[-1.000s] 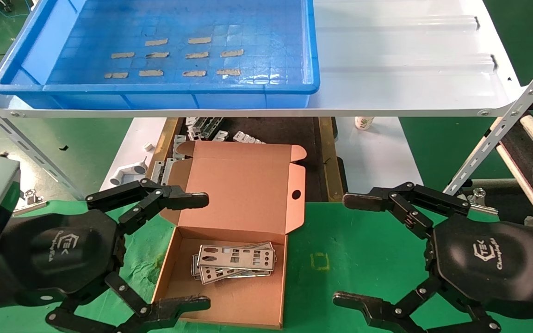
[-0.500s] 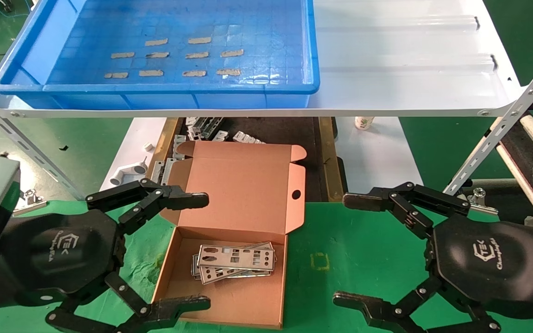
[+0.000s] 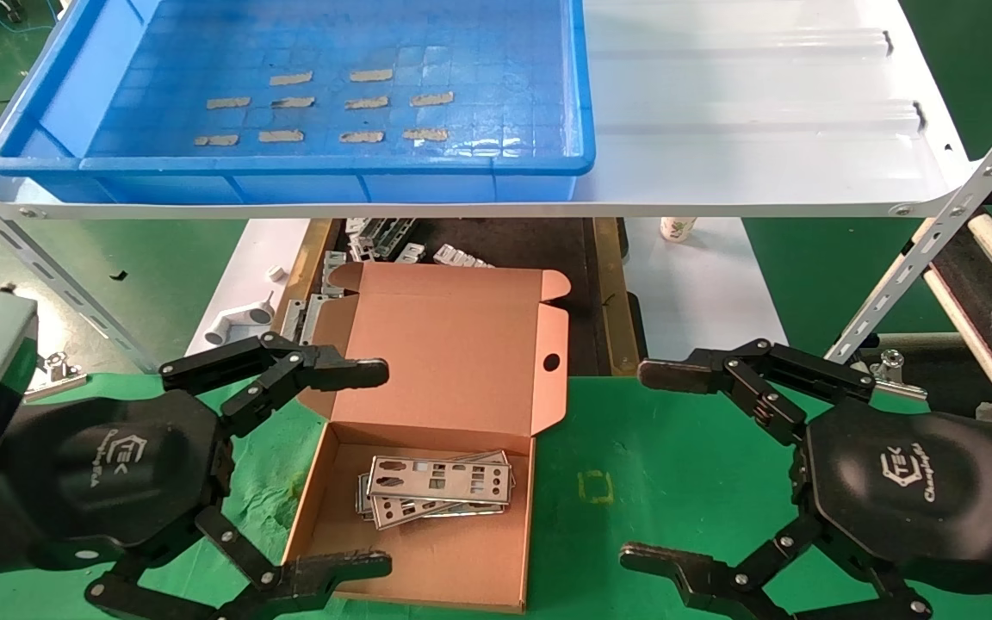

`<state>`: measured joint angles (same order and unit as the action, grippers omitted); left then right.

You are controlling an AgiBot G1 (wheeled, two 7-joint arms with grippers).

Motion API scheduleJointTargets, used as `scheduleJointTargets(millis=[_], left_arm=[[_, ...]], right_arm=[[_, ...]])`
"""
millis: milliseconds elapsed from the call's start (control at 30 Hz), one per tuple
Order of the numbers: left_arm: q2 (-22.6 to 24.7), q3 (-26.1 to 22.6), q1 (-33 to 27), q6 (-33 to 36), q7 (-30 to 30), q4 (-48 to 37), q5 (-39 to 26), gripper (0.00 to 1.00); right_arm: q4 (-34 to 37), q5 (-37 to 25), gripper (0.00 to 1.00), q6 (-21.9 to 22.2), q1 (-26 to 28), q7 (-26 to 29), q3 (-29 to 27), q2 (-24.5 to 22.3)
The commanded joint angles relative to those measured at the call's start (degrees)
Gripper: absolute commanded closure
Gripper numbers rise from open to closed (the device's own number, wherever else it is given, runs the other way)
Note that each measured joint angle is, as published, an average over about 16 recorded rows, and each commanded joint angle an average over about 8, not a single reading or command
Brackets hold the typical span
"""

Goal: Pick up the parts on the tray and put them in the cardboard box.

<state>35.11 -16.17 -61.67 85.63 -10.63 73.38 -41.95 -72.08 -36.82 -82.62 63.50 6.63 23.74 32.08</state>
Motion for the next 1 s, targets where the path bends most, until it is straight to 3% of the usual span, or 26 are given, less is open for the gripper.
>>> scheduleJointTargets(millis=[33,1000], left_arm=[[0.0,0.0,0.0,0.0,0.0,0.0,0.0,0.0],[0.0,0.0,0.0,0.0,0.0,0.0,0.0,0.0]], right_arm=[[0.0,0.0,0.0,0.0,0.0,0.0,0.0,0.0],[0.0,0.0,0.0,0.0,0.0,0.0,0.0,0.0]])
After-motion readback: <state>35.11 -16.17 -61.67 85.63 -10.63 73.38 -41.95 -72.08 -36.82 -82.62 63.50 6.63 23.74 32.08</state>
